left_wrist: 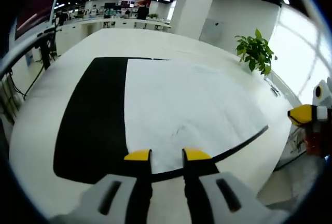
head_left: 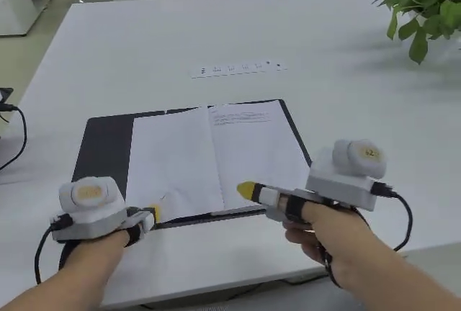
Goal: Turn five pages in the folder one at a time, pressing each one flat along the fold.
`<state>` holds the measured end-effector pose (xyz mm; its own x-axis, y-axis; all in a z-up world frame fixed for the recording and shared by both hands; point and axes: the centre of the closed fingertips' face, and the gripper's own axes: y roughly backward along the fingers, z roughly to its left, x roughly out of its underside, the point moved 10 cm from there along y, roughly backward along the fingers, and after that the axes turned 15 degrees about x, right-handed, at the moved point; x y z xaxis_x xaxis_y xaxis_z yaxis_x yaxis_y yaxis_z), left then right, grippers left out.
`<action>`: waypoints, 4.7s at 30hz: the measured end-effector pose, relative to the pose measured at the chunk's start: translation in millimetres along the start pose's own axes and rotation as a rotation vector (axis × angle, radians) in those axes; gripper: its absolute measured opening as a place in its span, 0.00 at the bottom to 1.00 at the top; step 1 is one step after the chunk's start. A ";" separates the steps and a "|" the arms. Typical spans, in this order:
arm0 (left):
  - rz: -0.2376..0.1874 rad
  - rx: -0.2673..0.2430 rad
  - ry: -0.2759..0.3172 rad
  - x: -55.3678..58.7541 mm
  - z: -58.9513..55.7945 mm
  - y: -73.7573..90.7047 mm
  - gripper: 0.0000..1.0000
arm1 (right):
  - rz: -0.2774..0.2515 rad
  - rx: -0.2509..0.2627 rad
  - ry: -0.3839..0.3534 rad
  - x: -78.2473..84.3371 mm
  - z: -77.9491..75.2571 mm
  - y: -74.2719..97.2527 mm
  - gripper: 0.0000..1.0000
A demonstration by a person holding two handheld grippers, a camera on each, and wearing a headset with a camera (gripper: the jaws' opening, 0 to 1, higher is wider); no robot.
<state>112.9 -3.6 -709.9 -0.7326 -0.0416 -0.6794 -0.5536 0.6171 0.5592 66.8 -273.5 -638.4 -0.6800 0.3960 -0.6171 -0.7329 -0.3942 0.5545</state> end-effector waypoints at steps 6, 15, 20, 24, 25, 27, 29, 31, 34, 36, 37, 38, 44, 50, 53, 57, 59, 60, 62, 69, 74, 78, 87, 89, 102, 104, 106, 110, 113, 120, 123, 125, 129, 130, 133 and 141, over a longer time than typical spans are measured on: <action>-0.250 0.140 0.105 -33.8 -39.0 36.8 0.27 | -0.186 0.102 -0.072 -31.2 -27.2 36.1 0.00; -0.315 0.058 -0.043 -50.9 -64.3 88.1 0.56 | -0.260 0.222 0.015 -41.3 -45.9 61.6 0.28; -0.305 -0.026 -0.162 -47.0 -68.5 100.1 0.79 | -0.308 0.270 0.140 -44.6 -44.9 66.3 0.57; -0.286 -0.068 -0.169 -43.4 -69.8 102.6 0.96 | -0.284 0.282 0.212 -42.2 -41.1 66.9 0.75; -0.277 -0.072 -0.173 -42.4 -69.9 102.7 0.99 | -0.284 0.288 0.222 -41.5 -40.0 67.2 0.79; -0.210 -0.102 -0.220 -38.5 -68.2 105.5 0.99 | -0.261 0.304 0.245 -40.1 -39.7 66.9 0.87; -0.180 -0.103 -0.239 -35.5 -69.0 106.4 0.99 | -0.258 0.310 0.254 -39.4 -38.6 66.6 0.96; -0.183 -0.097 -0.246 -33.9 -69.6 109.3 0.99 | -0.268 0.309 0.287 -39.5 -36.7 67.8 1.00; -0.192 -0.097 -0.233 -33.2 -68.3 114.5 0.99 | -0.264 0.294 0.335 -37.8 -32.8 70.5 1.00; -0.200 -0.103 -0.230 -33.5 -66.3 118.5 0.99 | -0.268 0.293 0.357 -36.7 -31.9 72.4 1.00; -0.208 -0.103 -0.228 -33.8 -65.5 120.1 0.99 | -0.270 0.293 0.360 -36.4 -32.2 72.7 1.00; -0.212 -0.105 -0.225 -34.4 -64.2 121.5 0.99 | -0.270 0.296 0.359 -37.1 -34.4 72.4 1.00; -0.226 -0.118 -0.213 -36.7 -56.7 126.1 0.99 | -0.263 0.293 0.353 -34.5 -38.7 72.2 1.00; -0.215 -0.112 -0.212 -37.8 -56.5 120.1 0.99 | -0.265 0.291 0.334 -28.8 -43.1 75.3 1.00; -0.203 -0.098 -0.222 -39.6 -59.2 112.5 0.99 | -0.260 0.291 0.335 -26.5 -45.6 76.7 1.00; -0.179 -0.061 -0.232 -42.6 -65.7 96.9 0.95 | -0.266 0.296 0.337 -23.9 -52.6 80.5 1.00; -0.168 -0.045 -0.236 -43.5 -69.2 89.1 0.94 | -0.274 0.297 0.327 -22.6 -53.7 83.8 1.00; -0.164 -0.034 -0.243 -43.7 -71.2 84.8 0.94 | -0.274 0.296 0.324 -22.2 -54.8 84.5 1.00; -0.130 -0.004 -0.257 -43.5 -77.0 74.0 0.91 | -0.270 0.299 0.319 -20.9 -57.1 86.3 0.99; -0.080 0.091 -0.325 -45.0 -99.6 29.3 0.81 | -0.271 0.297 0.301 -16.6 -60.7 91.3 0.98; -0.031 0.144 -0.366 -44.0 -114.9 -3.3 0.76 | -0.264 0.290 0.303 -15.4 -62.3 91.1 0.97; -0.008 0.172 -0.386 -42.7 -125.5 -26.2 0.73 | -0.258 0.289 0.306 -15.6 -63.8 90.4 0.95; 0.047 0.200 -0.429 -39.3 -134.8 -74.6 0.67 | -0.252 0.283 0.300 -20.1 -74.2 84.6 0.94; 0.049 0.207 -0.422 -39.3 -137.8 -82.1 0.66 | -0.245 0.283 0.294 -20.3 -77.2 82.5 0.93; 0.043 0.243 -0.468 -28.4 -160.0 -140.7 0.55 | -0.205 0.270 0.282 -17.0 -85.2 75.5 0.91; 0.039 0.245 -0.477 -26.0 -161.5 -149.2 0.54 | -0.204 0.270 0.279 -16.2 -86.1 75.8 0.91; 0.039 0.237 -0.489 -23.4 -161.6 -156.3 0.54 | -0.203 0.270 0.275 -15.1 -87.7 76.1 0.91; 0.045 0.220 -0.485 -20.4 -160.9 -163.4 0.51 | -0.194 0.271 0.265 -12.5 -89.6 76.5 0.90; 0.059 0.208 -0.486 -17.2 -159.7 -165.6 0.50 | -0.190 0.272 0.264 -11.4 -90.7 76.1 0.90; 0.073 0.173 -0.546 -9.0 -153.9 -167.4 0.39 | -0.182 0.273 0.257 -10.6 -93.0 73.5 0.89; 0.041 0.189 -0.553 -5.9 -150.4 -165.8 0.38 | -0.174 0.272 0.258 -9.7 -92.9 71.1 0.89; 0.030 0.196 -0.556 -5.1 -148.5 -165.3 0.37 | -0.173 0.270 0.259 -9.6 -92.4 70.2 0.89; 0.010 0.206 -0.557 -4.2 -147.3 -165.6 0.35 | -0.170 0.267 0.258 -9.2 -92.0 68.4 0.89; 0.008 0.209 -0.554 -4.3 -147.6 -165.9 0.34 | -0.168 0.267 0.257 -9.2 -92.6 67.9 0.89; -0.004 0.213 -0.544 -3.5 -146.9 -165.7 0.34 | -0.166 0.269 0.253 -9.1 -92.8 67.1 0.88; -0.031 0.210 -0.548 -4.9 -140.5 -164.6 0.19 | -0.155 0.264 0.256 -6.0 -91.9 65.5 0.88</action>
<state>151.9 -215.4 -731.9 -0.3748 0.3156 -0.8717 -0.4403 0.7669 0.4670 25.1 -378.0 -649.6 -0.5575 0.2013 -0.8054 -0.8298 -0.1058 0.5479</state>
